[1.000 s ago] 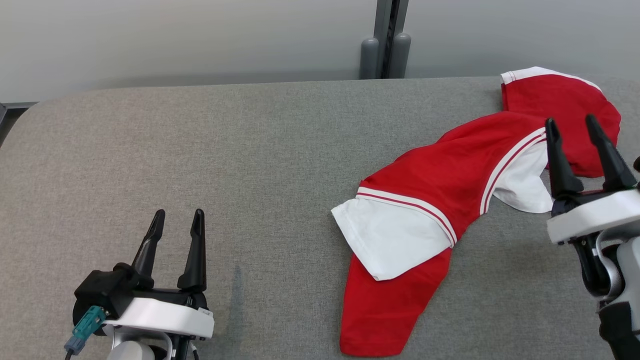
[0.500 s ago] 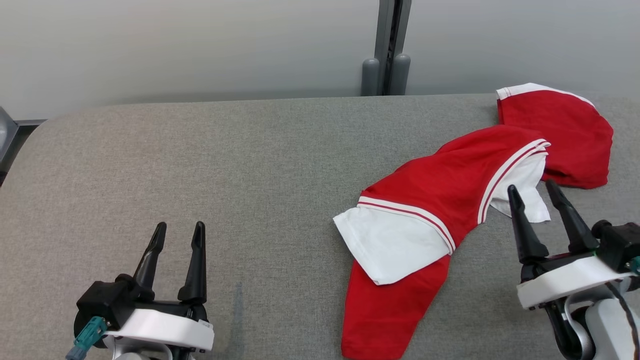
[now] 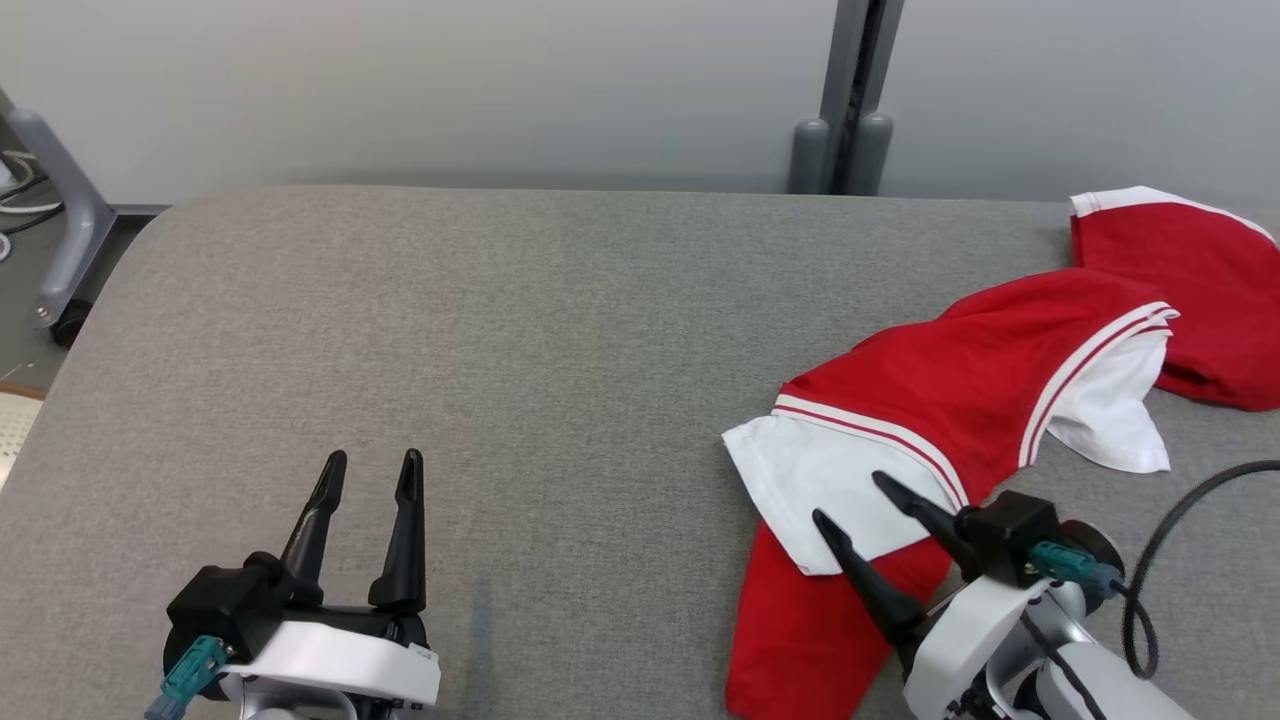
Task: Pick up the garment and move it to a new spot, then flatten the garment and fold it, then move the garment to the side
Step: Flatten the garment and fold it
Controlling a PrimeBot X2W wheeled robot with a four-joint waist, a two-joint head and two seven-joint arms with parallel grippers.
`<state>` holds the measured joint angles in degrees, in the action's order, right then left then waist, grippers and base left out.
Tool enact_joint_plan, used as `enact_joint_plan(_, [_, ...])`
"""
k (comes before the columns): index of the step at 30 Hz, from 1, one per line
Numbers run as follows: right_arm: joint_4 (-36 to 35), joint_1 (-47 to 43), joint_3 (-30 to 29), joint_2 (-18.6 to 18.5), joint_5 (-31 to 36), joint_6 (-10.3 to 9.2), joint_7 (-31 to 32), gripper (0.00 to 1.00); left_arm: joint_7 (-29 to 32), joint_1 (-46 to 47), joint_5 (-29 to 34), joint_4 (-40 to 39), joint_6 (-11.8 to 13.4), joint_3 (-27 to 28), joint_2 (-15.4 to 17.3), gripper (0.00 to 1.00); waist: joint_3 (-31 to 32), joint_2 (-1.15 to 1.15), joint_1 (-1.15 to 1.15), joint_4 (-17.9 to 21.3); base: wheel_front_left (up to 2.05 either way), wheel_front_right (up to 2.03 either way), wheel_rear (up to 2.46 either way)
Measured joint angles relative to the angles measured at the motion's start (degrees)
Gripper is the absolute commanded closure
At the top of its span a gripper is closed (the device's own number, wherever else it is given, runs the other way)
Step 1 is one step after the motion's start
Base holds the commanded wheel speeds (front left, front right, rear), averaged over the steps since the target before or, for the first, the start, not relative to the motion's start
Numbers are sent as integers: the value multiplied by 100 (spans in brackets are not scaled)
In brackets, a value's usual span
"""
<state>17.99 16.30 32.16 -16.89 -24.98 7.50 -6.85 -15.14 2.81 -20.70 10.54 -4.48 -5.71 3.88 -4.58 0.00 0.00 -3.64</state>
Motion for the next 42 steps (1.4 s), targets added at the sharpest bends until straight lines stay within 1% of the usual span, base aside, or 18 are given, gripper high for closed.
enact_joint_plan(3, [42,53,415,-114,-149,0,181,0,-1,1,-18,2,0,-9,-20,0,-29,0,0,-153,0,0,0])
enact_joint_plan(9, [-10,83,914,-434,-282,0,387,0,-1,-2,-57,2,3,18,-44,0,-57,0,0,-397,0,0,0])
enact_joint_plan(12, [33,99,1002,-567,-154,0,467,0,-1,-8,-56,4,3,20,-53,0,-59,0,0,-439,0,0,0])
enact_joint_plan(13, [113,140,1039,-603,7,0,547,0,-1,-8,-56,7,3,20,-63,0,-56,0,0,-455,0,0,0])
enact_joint_plan(18, [163,193,1034,-558,169,0,635,0,-1,-8,-56,0,3,21,-67,0,-66,0,0,-464,0,0,0])
enact_joint_plan(19, [170,193,1034,-535,196,0,644,10,-1,-8,-54,-4,3,22,-68,0,-69,0,0,-464,0,0,0])
enact_joint_plan(20, [170,194,1035,-517,203,0,651,38,-1,-8,-53,-8,7,23,-69,0,-72,0,0,-463,0,0,0])
enact_joint_plan(21, [172,196,1034,-511,245,0,659,50,-1,-8,-51,-13,8,26,-70,0,-75,0,0,-461,0,0,0])
enact_joint_plan(22, [178,198,1024,-503,270,0,659,74,-1,-8,-49,-16,8,29,-71,0,-78,0,0,-459,0,0,0])
enact_joint_plan(24, [197,204,984,-477,330,0,657,97,-1,-8,-49,-23,8,34,-74,0,-80,0,0,-449,0,0,0])
enact_joint_plan(25, [207,208,966,-461,350,0,650,100,-1,-8,-49,-23,8,38,-74,0,-79,0,0,-441,0,0,0])
enact_joint_plan(32, [218,222,784,-404,443,0,517,100,-1,-9,-47,-24,8,59,-81,0,-75,0,0,-368,0,0,0])
enact_joint_plan(37, [37,240,374,-315,479,0,158,100,0,-14,-38,-38,8,81,-83,0,-83,0,0,-257,0,0,0])
enact_joint_plan(42, [-220,185,-94,-303,483,0,-82,100,0,-18,-4,-43,1,85,-80,0,-86,0,0,-53,0,0,0])
